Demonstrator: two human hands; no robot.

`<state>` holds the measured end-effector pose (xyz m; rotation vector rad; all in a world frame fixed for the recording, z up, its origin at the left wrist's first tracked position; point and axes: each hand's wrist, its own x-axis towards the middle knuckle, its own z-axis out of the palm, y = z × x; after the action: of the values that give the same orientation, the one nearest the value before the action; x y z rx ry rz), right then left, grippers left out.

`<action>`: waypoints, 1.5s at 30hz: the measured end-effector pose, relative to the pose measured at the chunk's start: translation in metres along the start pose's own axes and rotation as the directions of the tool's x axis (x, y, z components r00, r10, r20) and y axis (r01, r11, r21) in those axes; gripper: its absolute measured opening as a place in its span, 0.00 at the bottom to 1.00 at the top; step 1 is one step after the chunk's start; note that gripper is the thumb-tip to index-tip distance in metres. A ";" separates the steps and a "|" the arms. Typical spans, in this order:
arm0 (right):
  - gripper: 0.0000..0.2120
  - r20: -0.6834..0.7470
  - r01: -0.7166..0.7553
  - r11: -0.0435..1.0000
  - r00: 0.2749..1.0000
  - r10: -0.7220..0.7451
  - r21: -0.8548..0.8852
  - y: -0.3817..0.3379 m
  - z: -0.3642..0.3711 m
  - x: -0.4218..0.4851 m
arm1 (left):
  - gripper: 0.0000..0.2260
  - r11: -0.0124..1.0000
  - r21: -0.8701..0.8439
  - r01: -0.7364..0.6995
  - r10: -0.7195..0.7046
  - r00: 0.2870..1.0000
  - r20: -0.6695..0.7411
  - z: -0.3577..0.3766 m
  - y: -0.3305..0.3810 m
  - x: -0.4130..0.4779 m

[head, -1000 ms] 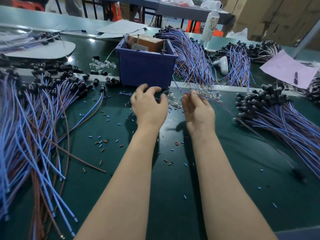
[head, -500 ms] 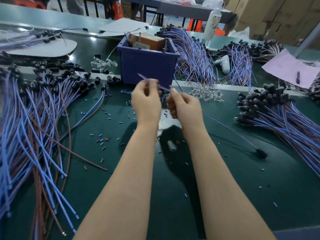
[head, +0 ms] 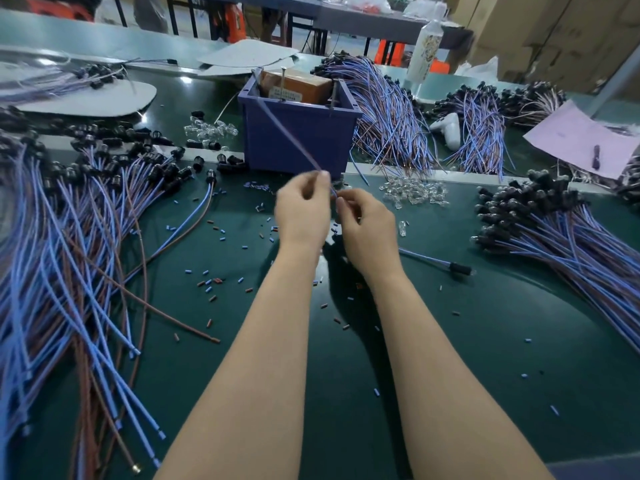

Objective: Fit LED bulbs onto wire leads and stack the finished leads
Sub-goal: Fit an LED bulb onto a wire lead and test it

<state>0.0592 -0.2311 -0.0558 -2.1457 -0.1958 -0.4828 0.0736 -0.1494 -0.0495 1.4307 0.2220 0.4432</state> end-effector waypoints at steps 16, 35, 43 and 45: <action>0.05 -0.151 -0.264 0.896 0.930 0.334 0.356 0.005 0.006 0.008 | 0.06 0.993 0.102 0.057 -0.058 0.998 0.007 0.002 -0.006 -0.002; 0.15 -0.022 -0.202 0.978 0.979 0.203 0.045 0.001 0.005 0.000 | 0.07 0.977 0.212 0.035 -0.040 0.999 0.019 0.001 -0.005 -0.005; 0.11 -0.039 -0.223 0.974 0.974 0.224 0.045 -0.003 0.003 -0.003 | 0.05 0.963 0.270 0.026 -0.032 0.999 0.019 0.001 -0.003 -0.007; 0.11 -0.040 -0.217 0.976 0.975 0.218 0.031 -0.003 0.003 -0.003 | 0.05 0.959 0.283 0.014 -0.022 0.999 0.024 0.001 -0.002 -0.007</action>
<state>0.0560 -0.2270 -0.0568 -2.0987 0.0570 -0.3956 0.0676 -0.1534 -0.0527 1.7130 0.2855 0.3873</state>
